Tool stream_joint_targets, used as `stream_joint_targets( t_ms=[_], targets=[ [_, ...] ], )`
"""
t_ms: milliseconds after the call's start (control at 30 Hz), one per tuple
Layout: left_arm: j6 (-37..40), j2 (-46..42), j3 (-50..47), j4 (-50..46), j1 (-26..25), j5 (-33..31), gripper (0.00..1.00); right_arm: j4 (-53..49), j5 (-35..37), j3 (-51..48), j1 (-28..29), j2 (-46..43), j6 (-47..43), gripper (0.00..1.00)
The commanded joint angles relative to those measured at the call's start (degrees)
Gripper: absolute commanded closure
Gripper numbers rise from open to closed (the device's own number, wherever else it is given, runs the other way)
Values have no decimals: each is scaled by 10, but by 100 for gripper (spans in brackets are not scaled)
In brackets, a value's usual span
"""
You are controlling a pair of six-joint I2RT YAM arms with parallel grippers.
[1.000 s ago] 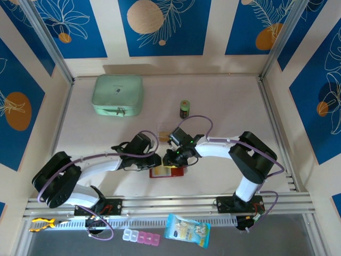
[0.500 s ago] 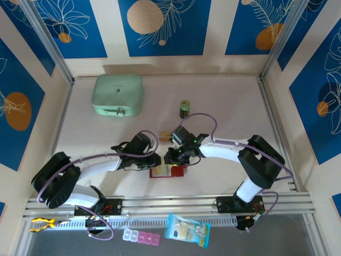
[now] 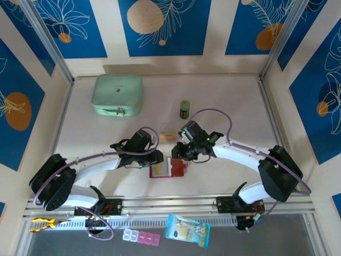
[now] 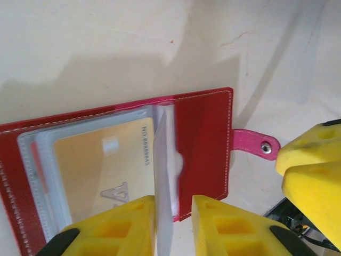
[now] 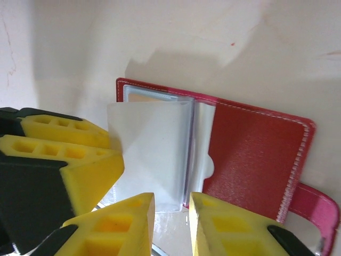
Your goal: Take the credit cards out of the card holder
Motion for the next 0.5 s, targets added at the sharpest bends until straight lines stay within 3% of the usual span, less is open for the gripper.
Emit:
stream_joint_targets(
  t_ms=[0,467],
  targets=[
    [-6,20,26,-9,-13,-6,75,-23,-6,-19,-15,-28,-13,76],
    [-7,119,112,4,-55,-8,60,-36,-22,-82,-71,-116,-25,75]
  ],
)
